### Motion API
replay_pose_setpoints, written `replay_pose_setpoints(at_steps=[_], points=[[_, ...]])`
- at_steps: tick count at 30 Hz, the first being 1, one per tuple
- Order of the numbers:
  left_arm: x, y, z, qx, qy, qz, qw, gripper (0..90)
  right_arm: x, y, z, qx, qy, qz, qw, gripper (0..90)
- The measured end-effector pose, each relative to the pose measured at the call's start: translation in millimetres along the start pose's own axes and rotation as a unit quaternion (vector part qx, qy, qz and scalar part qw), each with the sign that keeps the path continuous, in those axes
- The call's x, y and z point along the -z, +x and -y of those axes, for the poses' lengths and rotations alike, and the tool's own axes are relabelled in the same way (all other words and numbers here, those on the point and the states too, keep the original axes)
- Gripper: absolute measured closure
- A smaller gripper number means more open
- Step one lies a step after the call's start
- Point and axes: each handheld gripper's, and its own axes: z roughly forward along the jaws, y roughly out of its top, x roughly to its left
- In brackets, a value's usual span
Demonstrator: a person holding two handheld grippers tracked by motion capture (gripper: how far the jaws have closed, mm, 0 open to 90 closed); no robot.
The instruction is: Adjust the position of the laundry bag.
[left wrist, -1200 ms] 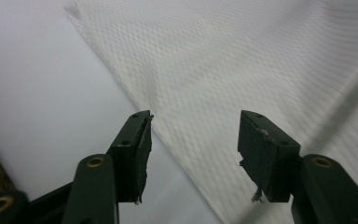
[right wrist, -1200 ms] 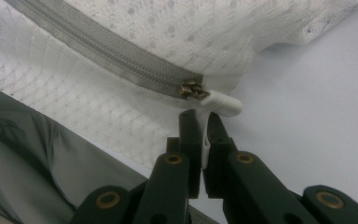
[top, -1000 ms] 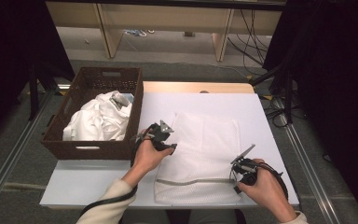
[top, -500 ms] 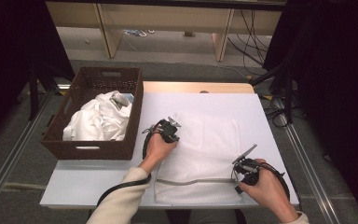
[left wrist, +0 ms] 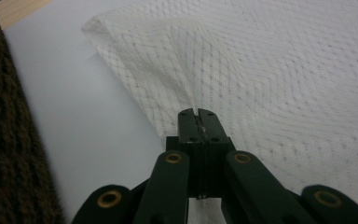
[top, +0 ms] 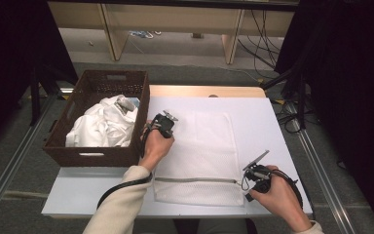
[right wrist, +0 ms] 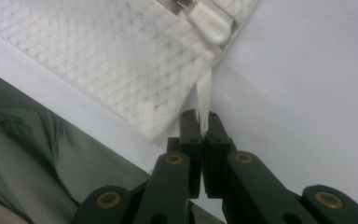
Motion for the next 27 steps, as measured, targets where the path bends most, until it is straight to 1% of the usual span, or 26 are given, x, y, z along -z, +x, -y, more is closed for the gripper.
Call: replay_pose_setpoints(at_steps=[1,2,4,5,6,7,8,9,10,11,12,13,14,15,16,17,18,19,20,21,22,23,24,25,26,27], points=[[-0.5,0.3,0.8,0.000,0.001,-0.005,1.0000,88.2,-0.4,0.3,-0.2,-0.001,-0.001,0.000,1.0000,89.6],[-0.7,2.3,1.0,-0.015,0.003,-0.010,0.9998,87.5,-0.4,0.5,-0.2,-0.001,-0.002,0.000,1.0000,89.6],[-2.6,0.4,4.2,-0.003,0.008,-0.014,0.9999,85.1,-0.2,0.5,0.1,-0.001,-0.001,-0.001,1.0000,89.4],[-2.6,0.5,5.4,-0.006,0.013,-0.017,0.9998,82.7,0.2,0.2,0.3,0.000,-0.004,-0.002,1.0000,88.9],[-2.3,1.5,6.7,-0.011,0.016,-0.021,0.9996,81.0,1.0,0.7,0.4,-0.008,-0.007,-0.004,0.9999,88.1],[-2.5,1.1,8.5,-0.001,0.011,-0.025,0.9996,78.5,2.4,-0.2,0.3,-0.003,-0.010,-0.005,0.9999,87.9],[-1.2,2.9,9.6,-0.007,0.009,-0.026,0.9996,75.3,2.7,-1.1,0.4,0.001,-0.019,-0.005,0.9998,87.6],[0.1,3.7,11.1,-0.004,0.008,-0.023,0.9997,71.5,2.3,-4.0,0.5,0.017,-0.038,-0.003,0.9991,86.8],[2.6,4.2,12.7,-0.003,0.004,-0.023,0.9997,67.3,4.3,-2.7,1.0,0.001,-0.037,-0.002,0.9993,85.3],[6.2,4.4,14.3,-0.009,-0.002,-0.024,0.9997,63.3,6.8,-1.7,1.0,-0.011,-0.034,-0.008,0.9993,83.6],[10.4,1.2,16.8,0.010,-0.004,-0.016,0.9998,59.3,9.1,-2.3,0.9,-0.016,-0.032,-0.011,0.9993,82.1],[14.8,0.7,18.2,0.009,-0.007,-0.009,0.9999,55.4,9.6,-4.8,0.8,-0.009,-0.046,-0.010,0.9989,80.3],[23.9,-1.6,21.7,0.009,-0.018,-0.003,0.9998,53.0,10.8,-4.9,0.9,-0.015,-0.049,-0.011,0.9987,78.4],[32.3,-4.0,24.9,0.005,-0.025,0.000,0.9997,50.3,11.1,-5.0,0.4,-0.027,-0.049,-0.013,0.9983,76.6],[41.0,-6.6,28.7,-0.008,-0.034,0.002,0.9994,48.4,11.4,-6.0,0.7,-0.027,-0.053,-0.009,0.9982,76.1],[50.5,-9.8,33.2,-0.016,-0.036,0.010,0.9992,46.9,10.9,-8.4,0.7,-0.021,-0.059,-0.012,0.9980,75.5],[59.9,-12.5,38.1,-0.023,-0.040,0.017,0.9988,46.2,11.3,-9.9,0.2,-0.020,-0.061,-0.009,0.9979,75.0],[69.1,-15.4,44.3,-0.029,-0.051,0.024,0.9980,45.8,11.0,-8.8,-0.4,-0.031,-0.056,-0.013,0.9979,74.1],[79.4,-20.2,51.6,-0.021,-0.049,0.044,0.9976,45.5,11.5,-8.6,-1.0,-0.036,-0.055,-0.015,0.9977,74.0],[88.4,-23.4,58.9,-0.023,-0.063,0.054,0.9963,45.1,12.5,-8.1,-0.9,-0.043,-0.053,-0.019,0.9975,73.8],[98.3,-25.4,66.8,-0.030,-0.071,0.060,0.9952,44.1,11.3,-11.7,-0.7,-0.025,-0.068,-0.013,0.9973,73.4],[105.3,-27.0,73.2,-0.034,-0.080,0.067,0.9940,41.6,11.6,-11.5,-1.3,-0.033,-0.066,-0.015,0.9971,72.7],[114.6,-28.3,82.2,-0.036,-0.084,0.079,0.9927,38.8,12.2,-12.2,-1.3,-0.035,-0.068,-0.015,0.9969,72.2],[123.1,-30.2,94.2,-0.033,-0.099,0.081,0.9913,33.4,13.8,-12.9,-1.4,-0.035,-0.073,-0.018,0.9966,71.4],[131.7,-31.3,103.5,-0.039,-0.100,0.073,0.9915,29.5,16.1,-13.0,-1.4,-0.045,-0.073,-0.019,0.9961,70.1],[137.5,-30.7,112.1,-0.047,-0.116,0.066,0.9900,29.2,18.1,-12.1,-2.0,-0.060,-0.067,-0.021,0.9957,68.2]])
